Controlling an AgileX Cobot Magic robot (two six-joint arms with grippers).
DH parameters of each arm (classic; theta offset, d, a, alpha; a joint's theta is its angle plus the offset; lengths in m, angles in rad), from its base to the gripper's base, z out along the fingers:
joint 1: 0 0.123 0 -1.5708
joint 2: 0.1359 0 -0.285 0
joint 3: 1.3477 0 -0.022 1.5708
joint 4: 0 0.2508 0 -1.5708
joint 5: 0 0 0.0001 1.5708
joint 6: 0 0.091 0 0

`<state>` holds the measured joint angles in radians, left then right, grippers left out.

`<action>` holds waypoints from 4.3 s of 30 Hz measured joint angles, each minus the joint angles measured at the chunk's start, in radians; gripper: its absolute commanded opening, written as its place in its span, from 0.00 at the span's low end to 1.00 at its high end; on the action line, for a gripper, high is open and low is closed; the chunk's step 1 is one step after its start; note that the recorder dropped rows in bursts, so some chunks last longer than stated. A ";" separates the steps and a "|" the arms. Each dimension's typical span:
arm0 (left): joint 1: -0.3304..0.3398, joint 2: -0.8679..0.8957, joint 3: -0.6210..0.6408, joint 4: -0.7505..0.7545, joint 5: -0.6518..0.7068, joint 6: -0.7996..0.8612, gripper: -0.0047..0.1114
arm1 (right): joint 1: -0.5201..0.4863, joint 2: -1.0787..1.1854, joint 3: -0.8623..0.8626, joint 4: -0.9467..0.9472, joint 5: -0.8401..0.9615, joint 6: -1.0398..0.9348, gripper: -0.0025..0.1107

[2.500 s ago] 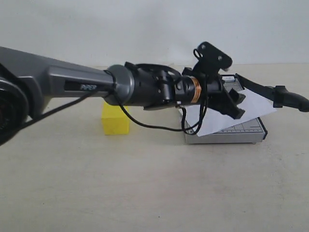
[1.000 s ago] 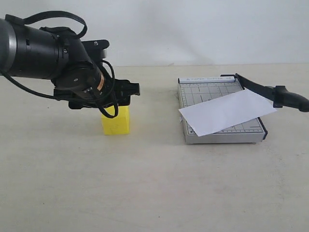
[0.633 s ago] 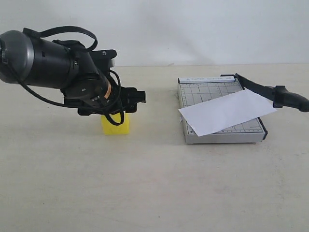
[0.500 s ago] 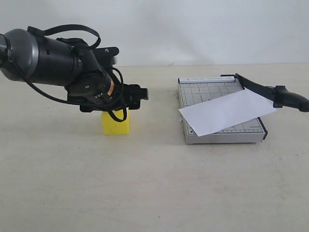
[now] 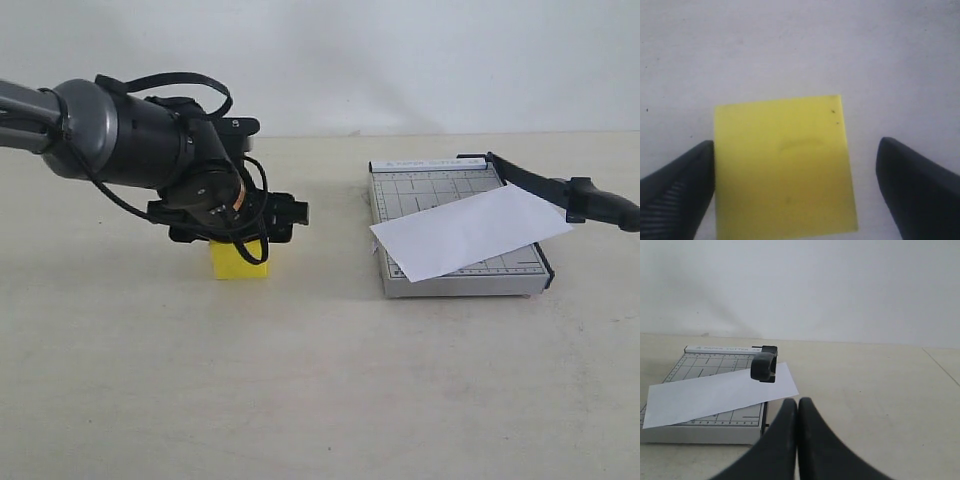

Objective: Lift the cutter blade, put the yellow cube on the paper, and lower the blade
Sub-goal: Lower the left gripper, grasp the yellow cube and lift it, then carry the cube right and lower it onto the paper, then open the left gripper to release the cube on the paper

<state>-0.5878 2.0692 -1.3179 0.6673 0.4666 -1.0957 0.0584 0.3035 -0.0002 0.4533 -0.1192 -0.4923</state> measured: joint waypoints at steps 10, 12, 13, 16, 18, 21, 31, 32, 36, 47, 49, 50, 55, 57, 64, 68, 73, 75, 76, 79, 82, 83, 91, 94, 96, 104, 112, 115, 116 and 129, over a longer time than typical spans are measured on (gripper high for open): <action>0.000 0.011 -0.006 0.000 -0.004 0.002 0.36 | 0.000 0.000 0.000 0.004 0.000 0.000 0.02; 0.000 0.011 -0.006 0.000 -0.004 0.002 0.28 | 0.000 0.000 0.000 0.004 0.000 0.000 0.02; 0.000 0.011 -0.006 0.000 -0.004 0.006 0.23 | 0.000 0.000 0.000 0.004 0.000 0.000 0.02; 0.000 0.011 -0.006 0.000 -0.005 0.031 0.08 | 0.000 0.000 0.000 0.004 0.000 0.000 0.02; 0.000 0.009 -0.006 0.000 -0.005 0.058 0.08 | 0.000 0.000 0.000 0.004 0.000 0.000 0.02; -0.007 -0.019 -0.008 -0.004 -0.001 0.125 0.08 | 0.000 0.000 0.000 0.004 0.000 0.000 0.02; -0.172 -0.134 -0.097 -0.042 -0.002 0.518 0.08 | 0.000 -0.001 0.000 0.004 0.000 0.000 0.02; -0.194 -0.134 -0.104 -0.048 -0.005 0.556 0.08 | 0.000 -0.005 0.002 0.004 0.000 0.000 0.02; -0.262 -0.121 -0.124 -0.062 -0.040 0.630 0.08 | 0.000 -0.027 0.002 0.004 0.000 0.000 0.02; -0.292 0.082 -0.423 -0.114 -0.068 0.667 0.08 | 0.000 -0.038 0.002 0.004 0.000 0.000 0.02; -0.292 0.110 -0.444 -0.128 -0.071 0.667 0.08 | 0.000 -0.038 0.002 0.004 0.000 0.000 0.02; -0.292 0.125 -0.449 -0.133 -0.079 0.667 0.08 | 0.000 -0.038 0.002 0.004 0.000 0.000 0.02; -0.292 0.193 -0.471 -0.148 -0.083 0.669 0.08 | 0.000 -0.038 0.002 0.004 0.000 0.000 0.02; -0.292 0.202 -0.476 -0.148 -0.087 0.669 0.08 | 0.000 -0.038 0.002 0.004 0.000 0.000 0.02; -0.292 0.237 -0.482 -0.148 -0.109 0.667 0.08 | 0.000 -0.038 0.002 0.004 0.000 0.000 0.02; -0.292 0.244 -0.484 -0.148 -0.124 0.667 0.08 | 0.000 -0.038 0.002 0.004 0.000 0.000 0.02; -0.292 0.244 -0.484 -0.148 -0.134 0.667 0.17 | 0.000 -0.038 0.002 0.004 0.000 0.000 0.02; -0.292 0.244 -0.484 -0.148 -0.142 0.667 0.29 | 0.000 -0.038 0.002 0.004 0.000 0.000 0.02; -0.292 0.244 -0.484 -0.148 -0.146 0.667 0.35 | 0.000 -0.038 0.002 0.004 0.000 0.000 0.02; -0.292 0.247 -0.484 -0.148 -0.163 0.667 0.55 | 0.000 -0.038 0.002 0.004 0.000 0.000 0.02; -0.292 0.249 -0.484 -0.151 -0.173 0.660 0.60 | 0.000 -0.038 0.002 0.004 0.000 0.000 0.02; -0.292 0.249 -0.484 -0.152 -0.173 0.660 0.60 | 0.000 -0.038 0.002 0.004 0.000 0.000 0.02; -0.292 0.249 -0.484 -0.152 -0.182 0.660 0.61 | 0.000 -0.038 0.002 0.004 0.000 0.000 0.02; -0.292 0.249 -0.484 -0.152 -0.182 0.660 0.64 | 0.000 -0.038 0.002 0.004 0.000 0.000 0.02; -0.292 0.249 -0.484 -0.152 -0.182 0.660 0.67 | 0.000 -0.038 0.002 0.004 0.000 0.000 0.02; -0.292 0.249 -0.535 -0.152 -0.175 0.660 0.70 | 0.000 -0.038 0.002 0.004 0.000 0.000 0.02; -0.292 0.223 -0.574 -0.152 -0.040 0.660 0.69 | 0.000 -0.038 0.002 0.004 0.000 0.000 0.02; -0.292 0.180 -0.576 -0.162 0.013 0.660 0.64 | 0.000 -0.038 0.002 0.004 0.000 0.000 0.02; -0.292 0.165 -0.576 -0.174 0.025 0.660 0.60 | 0.000 -0.038 0.002 0.004 0.000 0.000 0.02; -0.292 -0.079 -0.503 -0.217 0.100 0.662 0.15 | 0.000 -0.038 0.002 0.004 0.000 0.000 0.02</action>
<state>-0.8803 1.9900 -1.8213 0.4506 0.5663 -0.4333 0.0584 0.2658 0.0013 0.4573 -0.1192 -0.4923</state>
